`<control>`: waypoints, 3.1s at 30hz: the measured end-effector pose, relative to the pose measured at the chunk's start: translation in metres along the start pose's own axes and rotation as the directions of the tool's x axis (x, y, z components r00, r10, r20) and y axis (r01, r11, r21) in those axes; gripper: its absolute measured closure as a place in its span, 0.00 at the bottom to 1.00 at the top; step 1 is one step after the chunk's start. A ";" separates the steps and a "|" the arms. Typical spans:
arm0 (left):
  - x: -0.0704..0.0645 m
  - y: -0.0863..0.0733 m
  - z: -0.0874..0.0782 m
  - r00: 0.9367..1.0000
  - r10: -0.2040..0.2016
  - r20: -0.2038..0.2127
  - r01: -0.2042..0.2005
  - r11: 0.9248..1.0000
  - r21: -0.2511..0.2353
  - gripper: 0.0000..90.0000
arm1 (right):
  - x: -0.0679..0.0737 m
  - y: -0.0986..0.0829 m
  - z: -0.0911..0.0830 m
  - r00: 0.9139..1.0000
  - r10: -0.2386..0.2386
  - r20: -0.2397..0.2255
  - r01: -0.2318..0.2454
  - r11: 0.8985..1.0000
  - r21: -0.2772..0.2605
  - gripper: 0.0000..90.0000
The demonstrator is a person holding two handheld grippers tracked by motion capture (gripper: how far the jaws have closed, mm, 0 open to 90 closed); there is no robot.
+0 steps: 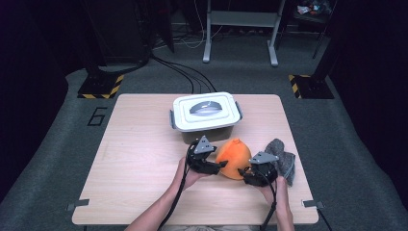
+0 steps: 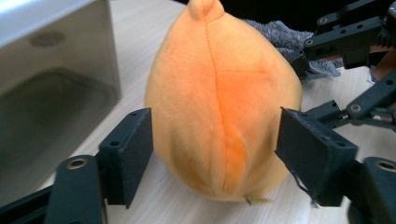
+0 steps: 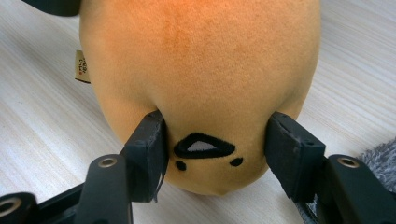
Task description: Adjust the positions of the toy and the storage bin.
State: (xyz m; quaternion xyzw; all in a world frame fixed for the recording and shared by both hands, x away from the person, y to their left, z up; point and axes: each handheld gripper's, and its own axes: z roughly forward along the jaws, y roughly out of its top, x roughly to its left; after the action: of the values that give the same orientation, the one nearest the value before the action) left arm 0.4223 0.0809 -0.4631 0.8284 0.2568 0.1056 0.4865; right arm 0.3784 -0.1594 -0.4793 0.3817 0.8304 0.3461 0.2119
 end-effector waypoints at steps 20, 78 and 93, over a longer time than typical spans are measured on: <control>-0.002 -0.003 0.024 1.000 0.014 0.009 -0.015 0.995 0.095 0.54 | 0.004 -0.002 -0.001 0.999 0.002 0.038 -0.003 1.000 0.022 0.21; -0.001 -0.033 -0.087 0.996 -0.023 -0.087 0.018 0.999 -0.051 0.69 | 0.006 -0.056 0.013 0.983 0.150 0.108 -0.151 0.989 -0.002 0.08; 0.002 -0.048 -0.115 0.990 -0.053 -0.134 0.044 0.997 -0.066 0.69 | 0.007 -0.056 0.013 0.982 0.151 0.112 -0.152 0.988 -0.003 0.08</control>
State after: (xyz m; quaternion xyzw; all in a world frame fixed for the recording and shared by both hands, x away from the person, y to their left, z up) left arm 0.3595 0.1873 -0.4463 0.7970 0.3059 0.1579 0.4963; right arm 0.3548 -0.1753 -0.5296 0.4632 0.7868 0.3370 0.2298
